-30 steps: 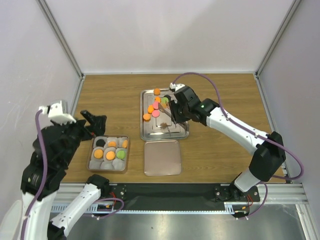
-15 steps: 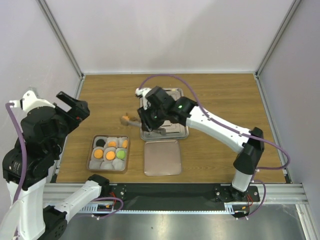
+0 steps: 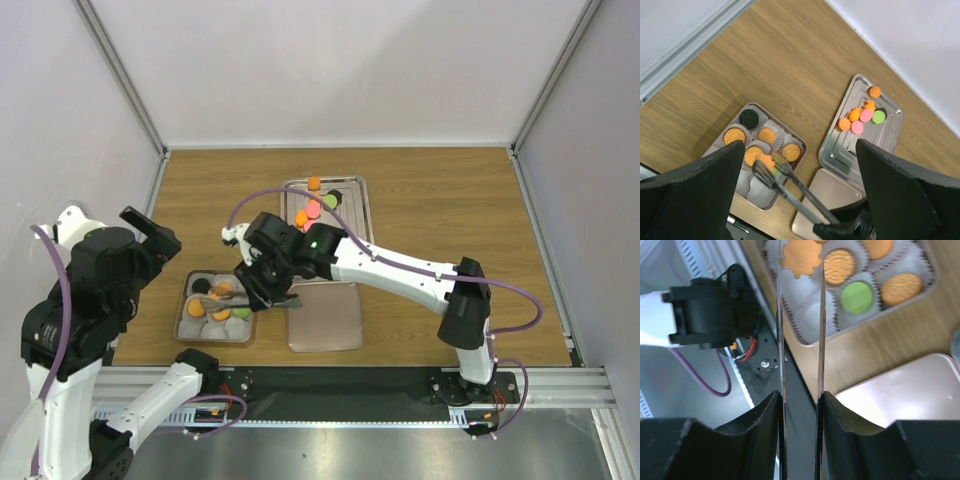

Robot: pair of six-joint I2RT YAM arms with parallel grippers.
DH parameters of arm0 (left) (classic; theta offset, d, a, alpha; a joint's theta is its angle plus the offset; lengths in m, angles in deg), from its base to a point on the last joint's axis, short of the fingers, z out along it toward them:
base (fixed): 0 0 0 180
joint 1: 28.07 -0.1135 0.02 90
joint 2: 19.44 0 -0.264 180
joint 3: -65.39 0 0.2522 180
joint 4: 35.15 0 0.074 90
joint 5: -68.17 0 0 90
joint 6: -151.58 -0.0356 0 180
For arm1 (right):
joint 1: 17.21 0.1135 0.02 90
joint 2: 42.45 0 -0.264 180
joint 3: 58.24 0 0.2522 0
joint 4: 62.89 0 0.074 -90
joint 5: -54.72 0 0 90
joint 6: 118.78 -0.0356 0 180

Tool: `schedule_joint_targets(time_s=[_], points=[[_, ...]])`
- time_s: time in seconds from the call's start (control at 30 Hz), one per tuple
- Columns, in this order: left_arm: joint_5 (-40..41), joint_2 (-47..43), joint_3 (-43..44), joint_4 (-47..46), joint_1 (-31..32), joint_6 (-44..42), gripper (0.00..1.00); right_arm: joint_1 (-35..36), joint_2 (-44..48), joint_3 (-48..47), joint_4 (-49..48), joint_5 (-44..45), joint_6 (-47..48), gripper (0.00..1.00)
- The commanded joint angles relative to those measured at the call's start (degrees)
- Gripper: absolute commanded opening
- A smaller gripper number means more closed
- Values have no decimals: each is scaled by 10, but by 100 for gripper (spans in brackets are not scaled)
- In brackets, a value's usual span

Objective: Pack the cookies

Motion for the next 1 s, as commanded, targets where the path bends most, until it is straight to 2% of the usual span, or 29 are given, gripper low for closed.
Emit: schedule_joint_targets(time_s=[0.0,0.27,0.63,0.97], points=[[-10,6,-20,64,2,18,100,14,-12,-41,-10,-18,14,31],[-29,10,-39,52,1,24,100,23,-45,-59,-26,-32,16,31],[-41,22,-49,37,2,19,100,33,-114,-132,-22,-69,3,31],[-46,17,-45,32,2,13,100,45,-141,-142,-21,-69,-2,32]])
